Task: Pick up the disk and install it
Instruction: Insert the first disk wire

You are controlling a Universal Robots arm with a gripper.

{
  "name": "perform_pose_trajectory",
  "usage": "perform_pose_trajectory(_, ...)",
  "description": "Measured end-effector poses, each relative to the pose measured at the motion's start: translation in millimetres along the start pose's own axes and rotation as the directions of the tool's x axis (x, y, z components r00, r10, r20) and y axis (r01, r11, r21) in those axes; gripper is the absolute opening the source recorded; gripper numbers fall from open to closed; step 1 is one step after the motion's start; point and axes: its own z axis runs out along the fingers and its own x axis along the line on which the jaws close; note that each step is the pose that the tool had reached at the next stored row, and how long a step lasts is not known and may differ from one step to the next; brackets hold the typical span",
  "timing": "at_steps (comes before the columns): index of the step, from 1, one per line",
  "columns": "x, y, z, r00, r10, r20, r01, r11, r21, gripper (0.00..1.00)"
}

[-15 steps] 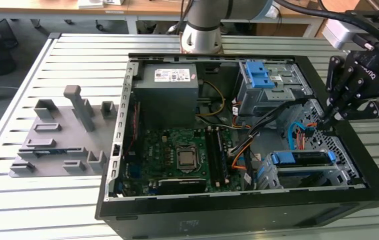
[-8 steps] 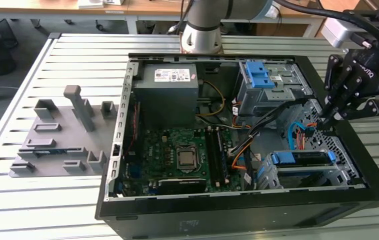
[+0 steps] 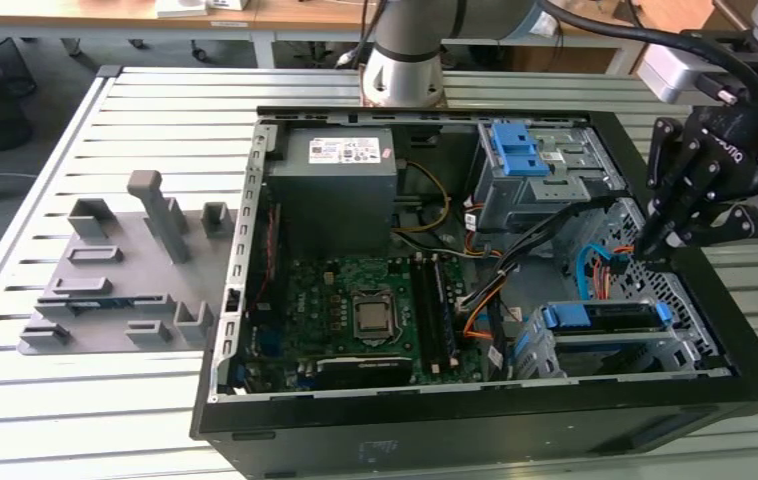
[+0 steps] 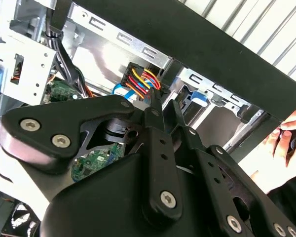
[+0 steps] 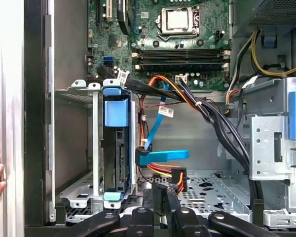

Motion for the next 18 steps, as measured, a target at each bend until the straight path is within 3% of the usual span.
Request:
perform_pose_trajectory(2, -0.1, 0.0, 1.1, 1.0000, 0.000, -0.0058, 0.000, 1.0000, 0.0002, 0.25)
perform_pose_trajectory(5, -0.2, 0.0, 2.2, 1.0000, 0.000, -0.0074, 0.000, 1.0000, 0.0002, 0.23)
perform_pose_trajectory(8, -0.2, 0.0, 2.6, 1.0000, 0.000, -0.0075, 0.000, 1.0000, 0.0003, 0.11)
perform_pose_trajectory(14, -0.2, 0.0, 2.7, 1.0000, 0.000, -0.0088, 0.000, 1.0000, 0.0003, 0.11)
perform_pose_trajectory(18, 0.1, 0.1, -3.9, 0.9999, 0.000, -0.0104, 0.000, 1.0000, 0.0004, 0.12)
